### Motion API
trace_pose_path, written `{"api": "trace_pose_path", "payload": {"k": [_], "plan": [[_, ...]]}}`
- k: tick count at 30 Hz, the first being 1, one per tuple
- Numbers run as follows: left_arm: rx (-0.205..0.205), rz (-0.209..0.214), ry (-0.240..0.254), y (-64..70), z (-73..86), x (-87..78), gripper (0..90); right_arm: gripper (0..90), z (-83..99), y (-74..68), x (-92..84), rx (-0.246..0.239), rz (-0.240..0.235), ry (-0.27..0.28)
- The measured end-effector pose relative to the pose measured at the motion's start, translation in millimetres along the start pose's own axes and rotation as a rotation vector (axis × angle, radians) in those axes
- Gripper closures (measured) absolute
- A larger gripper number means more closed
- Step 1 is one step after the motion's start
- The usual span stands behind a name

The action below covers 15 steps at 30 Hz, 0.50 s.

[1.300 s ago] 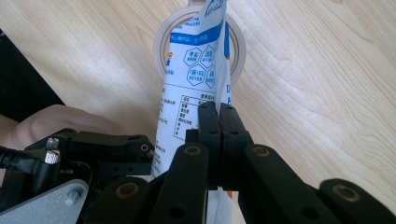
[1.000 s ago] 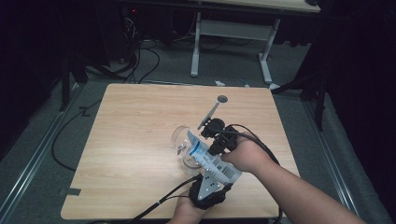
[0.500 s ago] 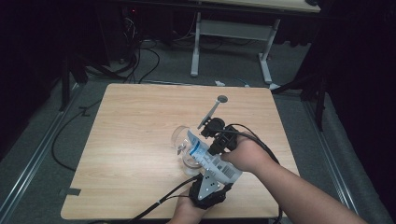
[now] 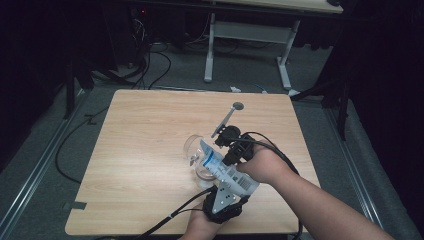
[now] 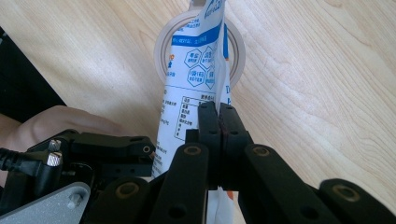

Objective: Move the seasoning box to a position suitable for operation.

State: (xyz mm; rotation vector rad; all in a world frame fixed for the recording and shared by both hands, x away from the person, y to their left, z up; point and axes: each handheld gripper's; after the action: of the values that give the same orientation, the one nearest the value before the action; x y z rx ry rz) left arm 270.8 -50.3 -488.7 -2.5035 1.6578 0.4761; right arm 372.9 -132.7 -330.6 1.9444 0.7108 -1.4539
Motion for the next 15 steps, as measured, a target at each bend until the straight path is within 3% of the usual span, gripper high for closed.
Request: {"api": "trace_pose_path", "payload": {"k": [15], "plan": [[-0.009, 0.000, 0.011, -1.0, -1.7, -1.4, 59.3, 89.9, -3.1, -0.8, -0.8, -0.002, 0.004, 0.002]]}}
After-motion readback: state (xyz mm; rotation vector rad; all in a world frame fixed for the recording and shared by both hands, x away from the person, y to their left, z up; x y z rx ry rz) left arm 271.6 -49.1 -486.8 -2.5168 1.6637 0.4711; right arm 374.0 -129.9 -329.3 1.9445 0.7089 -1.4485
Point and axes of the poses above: each handheld gripper's, and its own axes: x roughly forward along the jaws, z roughly out of its underside, y roughly to its right, and after that the axes turned 8 degrees about z, right-handed
